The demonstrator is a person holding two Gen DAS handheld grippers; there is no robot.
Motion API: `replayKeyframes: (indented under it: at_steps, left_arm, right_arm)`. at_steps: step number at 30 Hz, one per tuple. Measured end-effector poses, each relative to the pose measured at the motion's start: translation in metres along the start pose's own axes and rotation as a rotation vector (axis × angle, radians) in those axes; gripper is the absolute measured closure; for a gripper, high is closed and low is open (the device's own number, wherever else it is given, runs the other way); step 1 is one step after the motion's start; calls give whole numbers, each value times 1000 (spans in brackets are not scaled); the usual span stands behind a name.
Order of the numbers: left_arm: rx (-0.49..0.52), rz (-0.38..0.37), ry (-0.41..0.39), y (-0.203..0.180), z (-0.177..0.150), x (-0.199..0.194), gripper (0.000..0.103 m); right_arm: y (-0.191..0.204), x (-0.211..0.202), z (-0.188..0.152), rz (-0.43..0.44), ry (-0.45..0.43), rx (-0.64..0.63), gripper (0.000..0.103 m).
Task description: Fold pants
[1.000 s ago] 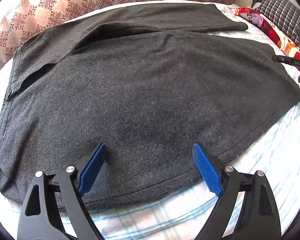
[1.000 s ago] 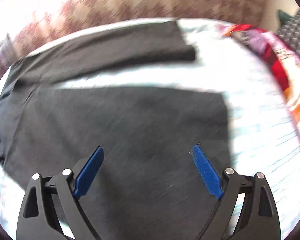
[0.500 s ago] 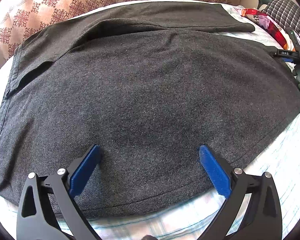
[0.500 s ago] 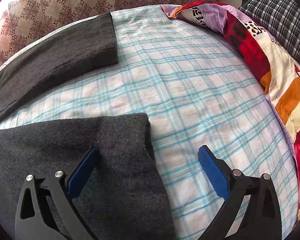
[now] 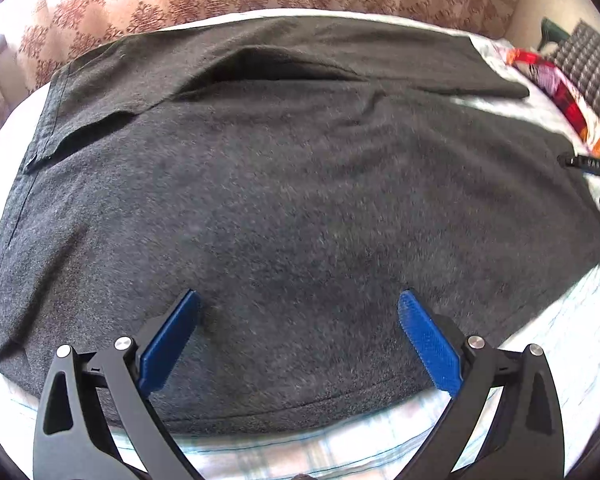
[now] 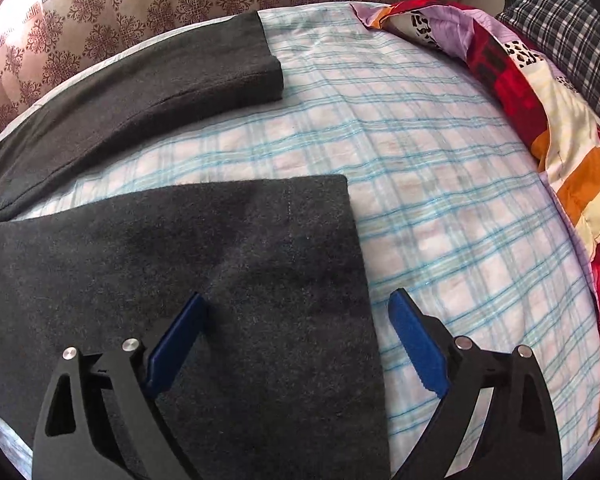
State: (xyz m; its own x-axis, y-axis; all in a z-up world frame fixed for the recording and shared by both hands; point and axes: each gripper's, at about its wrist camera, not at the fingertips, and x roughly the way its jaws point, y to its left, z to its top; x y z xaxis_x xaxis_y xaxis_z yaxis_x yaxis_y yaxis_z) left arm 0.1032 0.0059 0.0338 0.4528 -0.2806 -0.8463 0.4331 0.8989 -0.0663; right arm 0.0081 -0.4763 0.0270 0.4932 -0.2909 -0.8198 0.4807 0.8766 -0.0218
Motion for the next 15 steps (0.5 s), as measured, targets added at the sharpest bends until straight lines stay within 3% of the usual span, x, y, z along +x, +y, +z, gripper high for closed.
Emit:
replayKeyframes:
  at_steps: [4, 10, 15]
  left_arm:
    - [-93, -2, -40, 32, 32, -6, 2]
    - [-214, 121, -114, 108, 109, -3, 2]
    - [-357, 160, -163, 183, 170, 0, 2]
  right_arm:
    - [5, -16, 24, 5, -61, -31, 11]
    - [18, -17, 82, 86, -118, -19, 11]
    - [41, -3, 129, 147, -139, -33, 11]
